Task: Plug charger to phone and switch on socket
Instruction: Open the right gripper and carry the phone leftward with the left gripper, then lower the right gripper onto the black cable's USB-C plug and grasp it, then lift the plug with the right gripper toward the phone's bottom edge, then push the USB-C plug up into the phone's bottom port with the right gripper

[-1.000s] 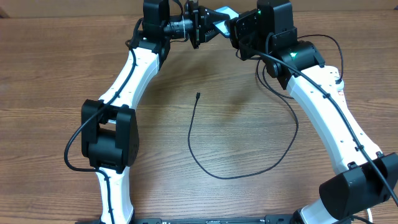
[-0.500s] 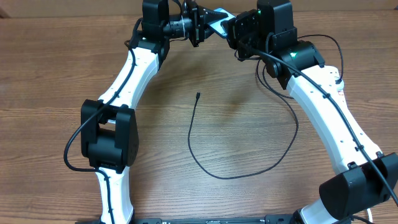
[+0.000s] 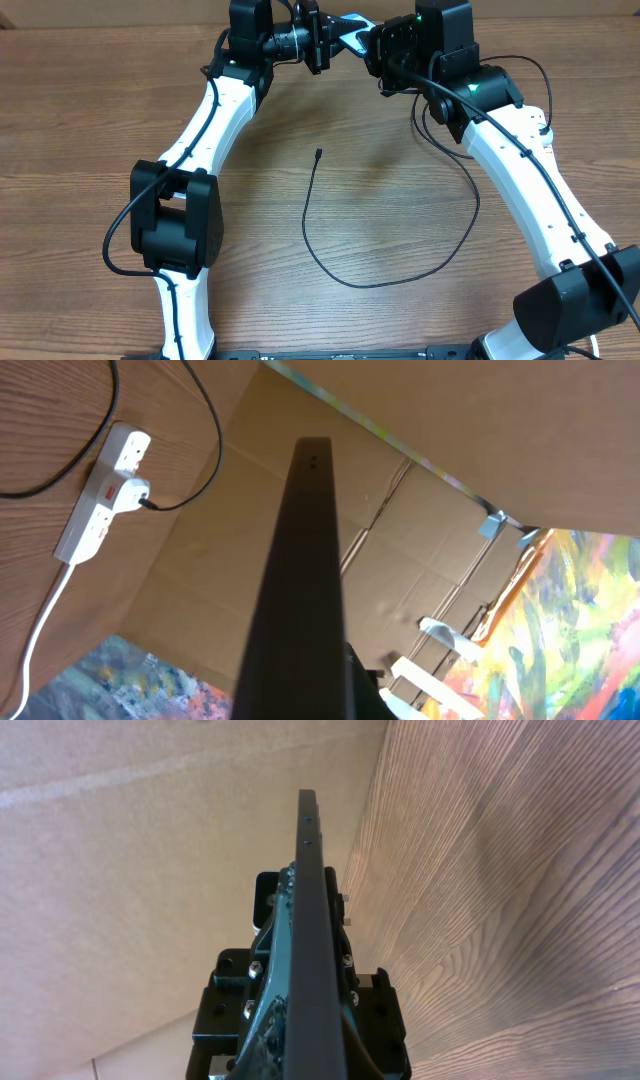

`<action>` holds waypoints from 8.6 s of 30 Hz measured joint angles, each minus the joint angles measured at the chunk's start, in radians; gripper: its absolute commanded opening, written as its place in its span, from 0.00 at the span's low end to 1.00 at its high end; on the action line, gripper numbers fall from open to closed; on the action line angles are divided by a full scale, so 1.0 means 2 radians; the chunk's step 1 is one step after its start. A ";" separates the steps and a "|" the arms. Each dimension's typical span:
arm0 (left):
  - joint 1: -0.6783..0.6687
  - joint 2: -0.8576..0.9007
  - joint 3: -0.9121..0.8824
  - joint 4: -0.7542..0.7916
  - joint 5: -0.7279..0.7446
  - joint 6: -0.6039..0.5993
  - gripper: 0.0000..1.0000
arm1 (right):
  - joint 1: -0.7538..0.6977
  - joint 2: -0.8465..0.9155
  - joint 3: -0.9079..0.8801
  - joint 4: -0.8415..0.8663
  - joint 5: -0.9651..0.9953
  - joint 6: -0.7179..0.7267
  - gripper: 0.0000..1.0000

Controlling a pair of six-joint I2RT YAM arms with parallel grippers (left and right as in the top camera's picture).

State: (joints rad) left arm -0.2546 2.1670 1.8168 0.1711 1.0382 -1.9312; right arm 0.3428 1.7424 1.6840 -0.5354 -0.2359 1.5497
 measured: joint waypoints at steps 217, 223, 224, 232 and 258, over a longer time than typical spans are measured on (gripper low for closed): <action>0.137 -0.094 0.001 -0.304 0.229 0.624 0.04 | 0.043 -0.064 -0.101 -0.065 -0.330 -0.577 0.04; 0.129 -0.094 0.001 -0.306 0.204 0.622 0.04 | 0.006 -0.064 -0.164 -0.036 -0.352 -0.583 0.04; 0.126 -0.094 0.001 -0.306 0.197 0.622 0.04 | 0.006 -0.064 -0.179 -0.028 -0.354 -0.583 0.04; 0.087 -0.094 -0.012 -0.306 0.157 0.625 0.04 | 0.006 -0.064 -0.224 -0.016 -0.380 -0.600 0.04; 0.085 -0.090 -0.102 -0.213 0.224 0.579 0.04 | 0.006 -0.141 -0.299 0.104 -0.397 -0.543 0.04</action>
State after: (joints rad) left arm -0.0837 1.9862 1.6135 -0.2543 1.4868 -0.7723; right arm 0.3553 1.4597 1.0851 -0.3283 -1.0290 0.4644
